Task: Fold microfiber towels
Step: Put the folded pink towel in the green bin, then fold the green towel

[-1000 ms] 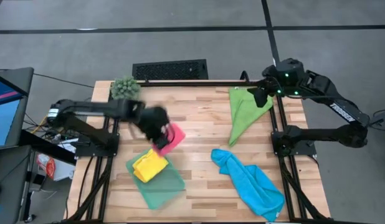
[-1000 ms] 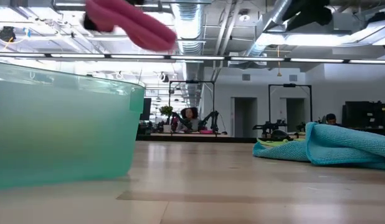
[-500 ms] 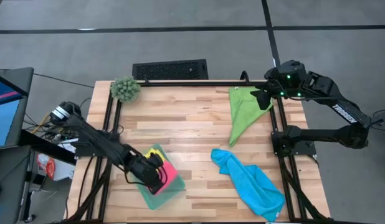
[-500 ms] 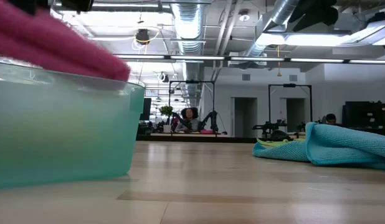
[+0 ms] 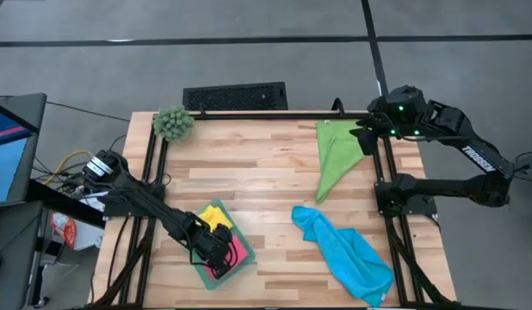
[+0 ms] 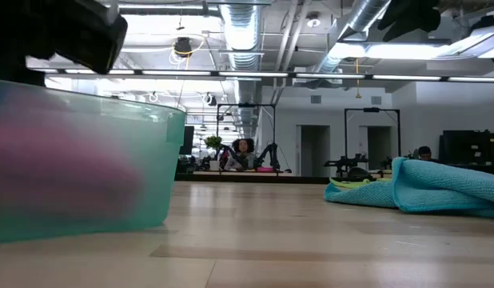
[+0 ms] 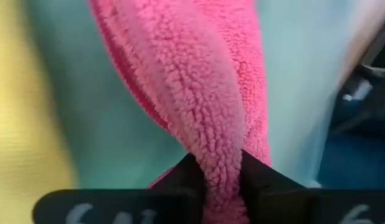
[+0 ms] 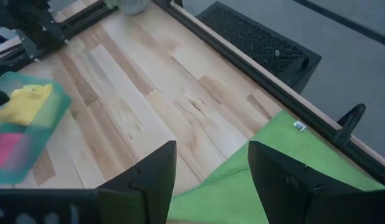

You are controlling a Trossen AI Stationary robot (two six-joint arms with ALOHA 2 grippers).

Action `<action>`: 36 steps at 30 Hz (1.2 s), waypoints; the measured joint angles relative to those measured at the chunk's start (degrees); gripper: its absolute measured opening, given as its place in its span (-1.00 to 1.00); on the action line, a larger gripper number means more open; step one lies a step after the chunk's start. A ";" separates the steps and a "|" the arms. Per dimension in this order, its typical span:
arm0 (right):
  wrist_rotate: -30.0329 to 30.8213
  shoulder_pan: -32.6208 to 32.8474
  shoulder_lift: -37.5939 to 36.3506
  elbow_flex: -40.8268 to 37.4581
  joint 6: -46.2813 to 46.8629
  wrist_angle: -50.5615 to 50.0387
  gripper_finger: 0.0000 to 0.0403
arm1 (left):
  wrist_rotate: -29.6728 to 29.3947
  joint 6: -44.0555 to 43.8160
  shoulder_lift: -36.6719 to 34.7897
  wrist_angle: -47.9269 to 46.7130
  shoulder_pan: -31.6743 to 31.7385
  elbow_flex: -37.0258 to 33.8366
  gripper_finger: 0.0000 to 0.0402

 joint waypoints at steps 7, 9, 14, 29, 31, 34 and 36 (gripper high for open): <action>-0.02 0.00 -1.90 0.00 -0.05 0.03 0.11 | 3.85 -1.29 -0.03 -4.85 0.17 0.02 -0.50; 0.00 0.00 -2.65 0.00 -0.05 0.04 0.11 | 4.70 -1.04 -0.05 -5.63 0.17 0.02 -0.37; -0.02 0.00 -4.35 0.00 -0.03 0.03 0.11 | 4.81 -0.29 -0.49 -6.19 1.12 0.04 -0.10; 2.19 0.00 -5.05 0.02 1.07 -6.16 0.11 | 4.12 -3.13 -17.96 -20.42 5.61 0.09 0.02; 3.70 -0.02 -4.61 0.02 1.52 -8.94 0.11 | 1.06 -3.31 -20.53 -19.60 8.27 0.11 0.03; 5.57 -0.03 -3.54 0.02 3.05 -11.35 0.11 | -4.98 -0.66 -22.83 -16.19 14.24 0.13 0.03; 6.70 -0.03 -2.70 0.02 3.12 -11.92 0.11 | -6.83 3.37 -22.85 -13.06 19.35 0.15 0.03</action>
